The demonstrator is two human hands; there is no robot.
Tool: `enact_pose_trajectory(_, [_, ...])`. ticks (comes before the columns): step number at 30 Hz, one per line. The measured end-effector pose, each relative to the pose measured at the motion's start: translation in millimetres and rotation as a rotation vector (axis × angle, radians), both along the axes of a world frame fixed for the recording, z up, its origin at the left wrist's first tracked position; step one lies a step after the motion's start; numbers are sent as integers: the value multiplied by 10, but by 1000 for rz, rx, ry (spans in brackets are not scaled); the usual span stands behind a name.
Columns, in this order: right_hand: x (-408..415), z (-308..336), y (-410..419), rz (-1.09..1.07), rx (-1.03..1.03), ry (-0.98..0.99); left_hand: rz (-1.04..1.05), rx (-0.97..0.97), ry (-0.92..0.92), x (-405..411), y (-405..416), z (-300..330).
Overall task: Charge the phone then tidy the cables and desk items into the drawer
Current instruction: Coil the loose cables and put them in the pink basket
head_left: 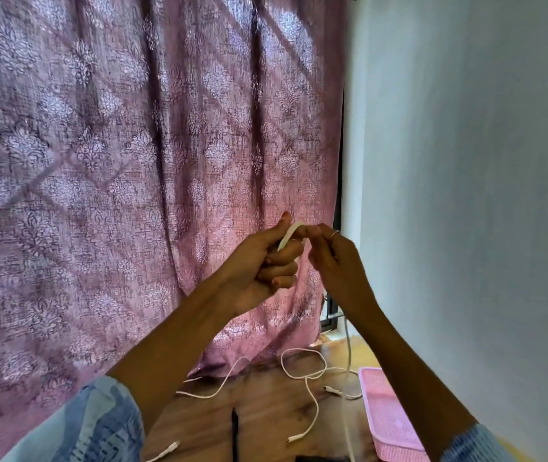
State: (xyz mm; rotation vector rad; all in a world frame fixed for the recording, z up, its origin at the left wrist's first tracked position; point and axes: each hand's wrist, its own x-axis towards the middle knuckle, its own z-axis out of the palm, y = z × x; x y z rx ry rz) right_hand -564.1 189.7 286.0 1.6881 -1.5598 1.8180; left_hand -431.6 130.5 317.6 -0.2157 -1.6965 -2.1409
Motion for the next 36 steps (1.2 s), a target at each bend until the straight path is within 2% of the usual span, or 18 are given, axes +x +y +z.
enact_pose_trajectory(3, [109,-101,-47,104,62,-158,-25,83,158,-44,91,58])
enact_pose_trajectory(6, [230,-267,-54,141,234,-104,55,68,272,-50,82,146])
enact_pose_trajectory(9, [319,-385,-23,187,325,-33,216,13,296,-14,8,213])
enact_pose_trajectory(12, [352,-341,72,131,391,75,466,-225,228,36,-71,218])
enact_pose_trajectory(15, [346,-213,208,-4,424,221,759,-671,123,65,-150,168])
enact_pose_trajectory(17, [336,-106,294,-48,396,255,826,-858,13,64,-166,132])
enact_pose_trajectory(18, [328,-50,326,-79,375,275,792,-879,-74,69,-167,108])
enact_pose_trajectory(20, [290,70,373,-164,313,312,634,-843,-256,90,-141,45])
enact_pose_trajectory(22, [226,184,411,-210,233,314,506,-769,-321,112,-105,-14])
enact_pose_trajectory(26, [110,295,429,-233,149,286,392,-508,-225,120,-48,-48])
enact_pose_trajectory(32, [-16,176,332,-125,64,138,-32,-189,-160,134,10,-52])
enact_pose_trajectory(34, [-16,56,300,-101,34,94,-150,-82,-70,124,35,-59])
enact_pose_trajectory(36, [-12,-104,280,-56,41,2,-180,-3,35,83,88,-71])
